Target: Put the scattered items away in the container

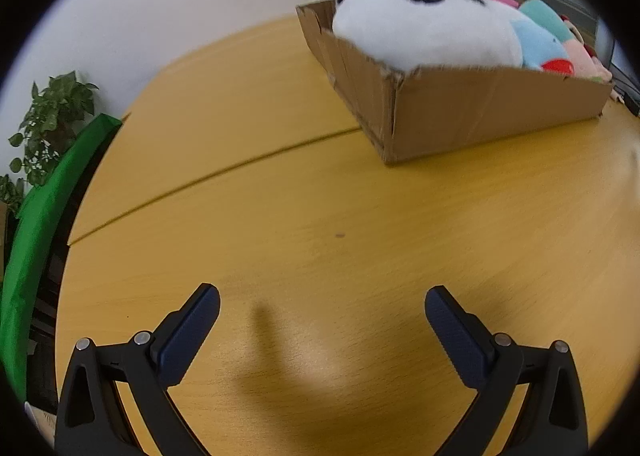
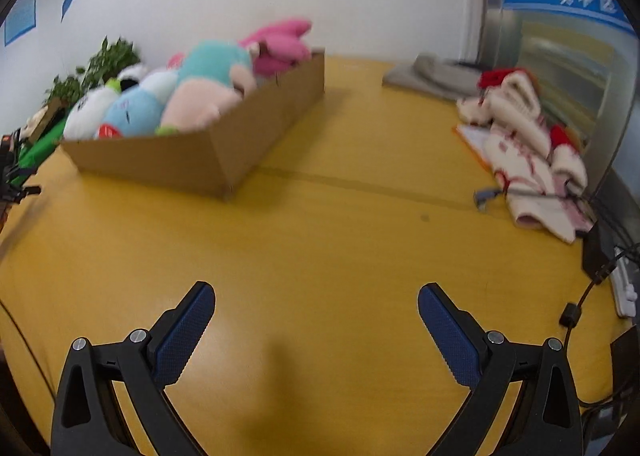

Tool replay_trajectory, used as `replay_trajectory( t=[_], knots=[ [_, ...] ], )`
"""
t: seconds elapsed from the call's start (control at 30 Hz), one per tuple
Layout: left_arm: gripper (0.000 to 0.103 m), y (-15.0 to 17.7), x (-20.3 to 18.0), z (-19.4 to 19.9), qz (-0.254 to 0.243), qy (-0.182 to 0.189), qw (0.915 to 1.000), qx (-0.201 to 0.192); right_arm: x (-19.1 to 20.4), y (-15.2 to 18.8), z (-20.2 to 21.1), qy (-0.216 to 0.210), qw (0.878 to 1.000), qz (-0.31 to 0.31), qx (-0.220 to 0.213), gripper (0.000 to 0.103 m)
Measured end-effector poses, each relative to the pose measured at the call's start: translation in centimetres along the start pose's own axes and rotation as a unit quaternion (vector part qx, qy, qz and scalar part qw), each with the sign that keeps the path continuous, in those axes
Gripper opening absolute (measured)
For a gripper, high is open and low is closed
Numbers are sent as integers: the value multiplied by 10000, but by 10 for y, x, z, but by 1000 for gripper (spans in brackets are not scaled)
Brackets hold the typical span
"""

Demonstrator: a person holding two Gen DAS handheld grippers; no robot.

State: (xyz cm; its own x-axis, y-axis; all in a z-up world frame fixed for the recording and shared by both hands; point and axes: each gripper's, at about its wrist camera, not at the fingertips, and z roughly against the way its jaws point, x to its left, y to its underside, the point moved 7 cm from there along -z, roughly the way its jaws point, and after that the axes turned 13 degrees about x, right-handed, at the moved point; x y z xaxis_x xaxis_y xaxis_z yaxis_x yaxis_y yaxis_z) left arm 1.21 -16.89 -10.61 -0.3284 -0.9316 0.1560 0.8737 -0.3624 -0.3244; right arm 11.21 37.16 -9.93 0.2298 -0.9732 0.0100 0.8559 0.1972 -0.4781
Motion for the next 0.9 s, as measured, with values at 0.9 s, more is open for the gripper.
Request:
replay_trajectory(
  t=[0.9],
  knots=[
    [103,-32,83,-38,113,784,9964,-312,-44,-11,-41,-338,9921,1108,472,103]
  ],
)
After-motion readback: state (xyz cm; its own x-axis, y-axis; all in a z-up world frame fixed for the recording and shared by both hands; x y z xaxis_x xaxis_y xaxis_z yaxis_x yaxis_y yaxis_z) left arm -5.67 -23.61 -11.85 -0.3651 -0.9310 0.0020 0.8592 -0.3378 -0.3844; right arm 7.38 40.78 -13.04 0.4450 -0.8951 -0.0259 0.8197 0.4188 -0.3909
